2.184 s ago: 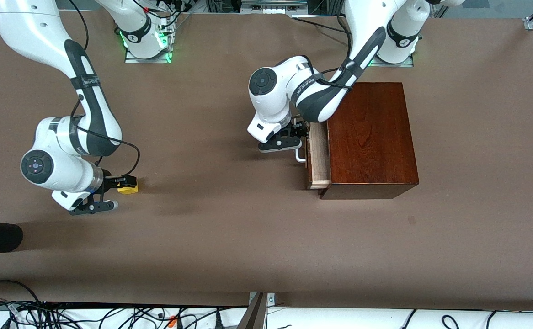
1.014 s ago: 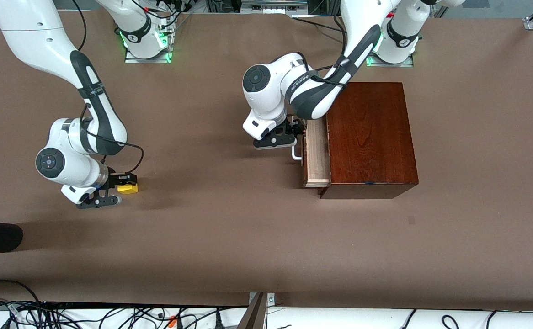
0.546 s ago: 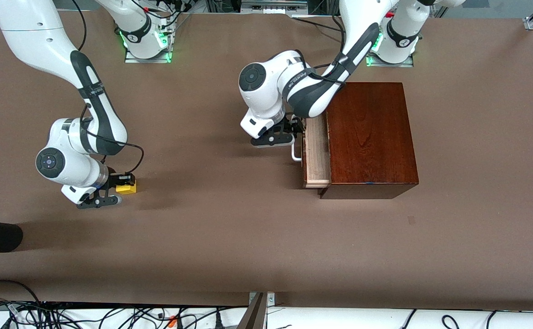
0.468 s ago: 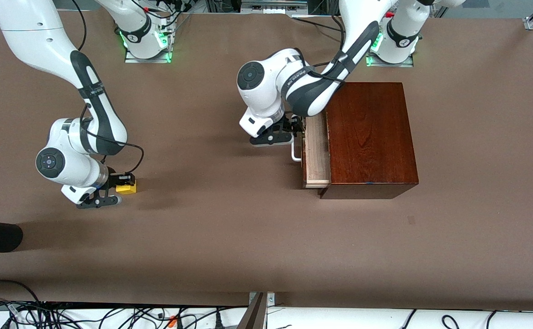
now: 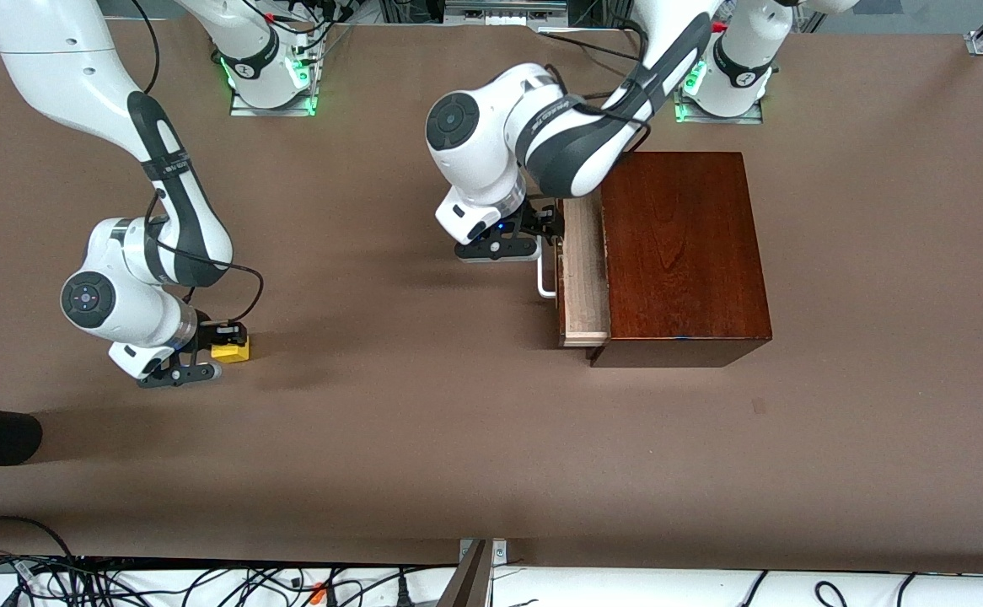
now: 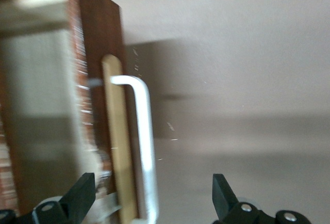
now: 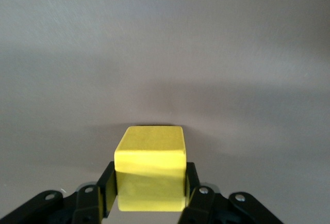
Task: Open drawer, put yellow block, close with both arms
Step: 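Lift the cube with the right gripper while the left gripper withdraws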
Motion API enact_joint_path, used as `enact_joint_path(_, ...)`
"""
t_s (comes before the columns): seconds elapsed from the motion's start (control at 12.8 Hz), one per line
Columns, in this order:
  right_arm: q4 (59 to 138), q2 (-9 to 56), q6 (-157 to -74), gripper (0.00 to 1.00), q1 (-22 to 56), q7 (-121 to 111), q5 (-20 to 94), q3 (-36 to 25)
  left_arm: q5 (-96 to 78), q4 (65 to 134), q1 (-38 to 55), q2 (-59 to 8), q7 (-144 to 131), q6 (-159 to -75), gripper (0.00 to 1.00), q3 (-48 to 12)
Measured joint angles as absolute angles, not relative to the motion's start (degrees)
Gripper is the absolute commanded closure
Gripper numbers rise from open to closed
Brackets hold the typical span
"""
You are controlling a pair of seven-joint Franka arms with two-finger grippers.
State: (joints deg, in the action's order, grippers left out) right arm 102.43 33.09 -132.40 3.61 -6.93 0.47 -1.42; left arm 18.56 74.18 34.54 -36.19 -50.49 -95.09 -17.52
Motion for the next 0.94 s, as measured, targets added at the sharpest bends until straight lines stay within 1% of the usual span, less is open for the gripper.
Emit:
enact_joint_path(0.16, 100.6, 31.9, -130.6, 0.47, 3.7, -7.2, 0.5, -1.0, 17.2, 72.1, 32.2, -33.1, -46.2, -90.9, 0.0, -17.5)
enact_joint_path(0.23, 99.1, 31.2, -128.0, 0.47, 3.9, -7.3, 0.5, -0.6, 16.1, 71.6, 30.1, -30.9, -43.2, -88.8, 0.0, -17.4)
enact_joint_path(0.55, 90.4, 29.2, -116.0, 0.47, 7.2, -7.4, 0.5, 0.1, 10.6, 71.4, 16.2, -22.6, -28.2, -84.9, 0.0, -17.3)
enact_joint_path(0.78, 87.3, 28.2, -110.2, 0.47, 11.4, -7.4, 0.5, 1.1, 7.7, 71.4, 6.4, -19.4, -14.8, -82.0, 0.0, -17.2)
enact_joint_path(0.94, 87.0, 27.0, -108.9, 0.47, 13.5, -7.3, 0.5, 4.5, 5.4, 71.8, 1.4, -18.0, -6.6, -81.7, 0.0, -16.7)
